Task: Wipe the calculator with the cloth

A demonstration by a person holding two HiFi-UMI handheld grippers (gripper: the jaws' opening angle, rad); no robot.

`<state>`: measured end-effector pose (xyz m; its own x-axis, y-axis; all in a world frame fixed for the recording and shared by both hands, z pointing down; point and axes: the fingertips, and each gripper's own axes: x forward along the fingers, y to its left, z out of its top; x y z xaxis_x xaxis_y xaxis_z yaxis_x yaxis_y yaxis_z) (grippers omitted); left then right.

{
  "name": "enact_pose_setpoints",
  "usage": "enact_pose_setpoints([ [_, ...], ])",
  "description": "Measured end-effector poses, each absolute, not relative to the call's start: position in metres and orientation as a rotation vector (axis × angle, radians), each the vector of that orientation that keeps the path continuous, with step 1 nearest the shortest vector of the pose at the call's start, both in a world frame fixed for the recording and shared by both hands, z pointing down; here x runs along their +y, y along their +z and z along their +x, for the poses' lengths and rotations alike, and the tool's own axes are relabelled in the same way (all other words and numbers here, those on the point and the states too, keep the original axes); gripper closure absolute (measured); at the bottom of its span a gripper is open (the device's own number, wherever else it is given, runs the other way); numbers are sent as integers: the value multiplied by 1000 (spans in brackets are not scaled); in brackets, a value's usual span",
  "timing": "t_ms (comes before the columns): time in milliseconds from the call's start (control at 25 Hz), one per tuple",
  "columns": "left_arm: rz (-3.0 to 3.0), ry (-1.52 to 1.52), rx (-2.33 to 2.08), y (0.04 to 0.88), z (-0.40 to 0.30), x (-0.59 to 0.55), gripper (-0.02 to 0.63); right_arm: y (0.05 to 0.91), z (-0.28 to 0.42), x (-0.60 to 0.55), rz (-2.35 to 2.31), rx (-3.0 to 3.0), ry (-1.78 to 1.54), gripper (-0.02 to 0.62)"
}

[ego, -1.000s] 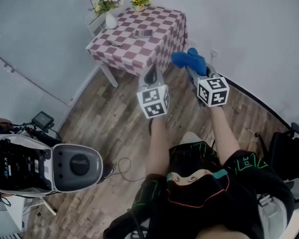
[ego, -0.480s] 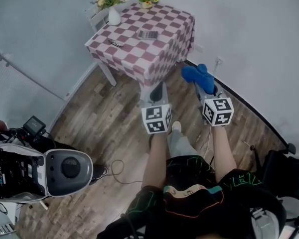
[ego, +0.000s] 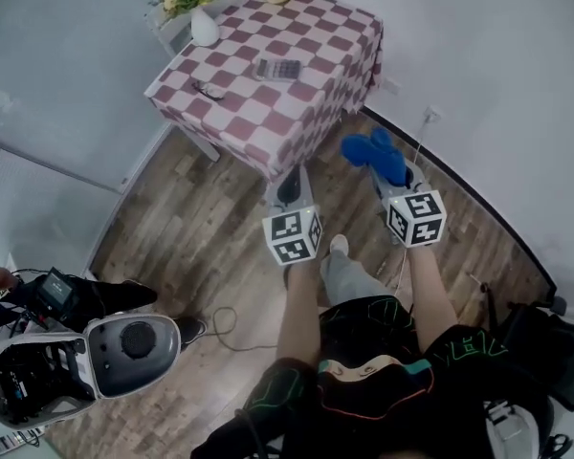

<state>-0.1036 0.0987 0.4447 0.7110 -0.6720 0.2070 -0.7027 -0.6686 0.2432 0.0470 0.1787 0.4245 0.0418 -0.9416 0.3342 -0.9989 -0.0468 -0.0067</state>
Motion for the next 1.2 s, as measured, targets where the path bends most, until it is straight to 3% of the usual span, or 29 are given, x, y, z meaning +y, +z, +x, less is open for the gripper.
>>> enact_pose_setpoints([
  [360, 2624, 195, -1126, 431, -19, 36, 595, 415, 136, 100, 2079, -2078, 412, 485],
  [840, 2716, 273, -1087, 418, 55, -8, 595, 404, 185, 63, 2082, -2090, 306, 485],
  [1200, 2666, 220, -1141, 422, 70, -53, 595, 406, 224, 25, 2058, -2044, 324, 485],
])
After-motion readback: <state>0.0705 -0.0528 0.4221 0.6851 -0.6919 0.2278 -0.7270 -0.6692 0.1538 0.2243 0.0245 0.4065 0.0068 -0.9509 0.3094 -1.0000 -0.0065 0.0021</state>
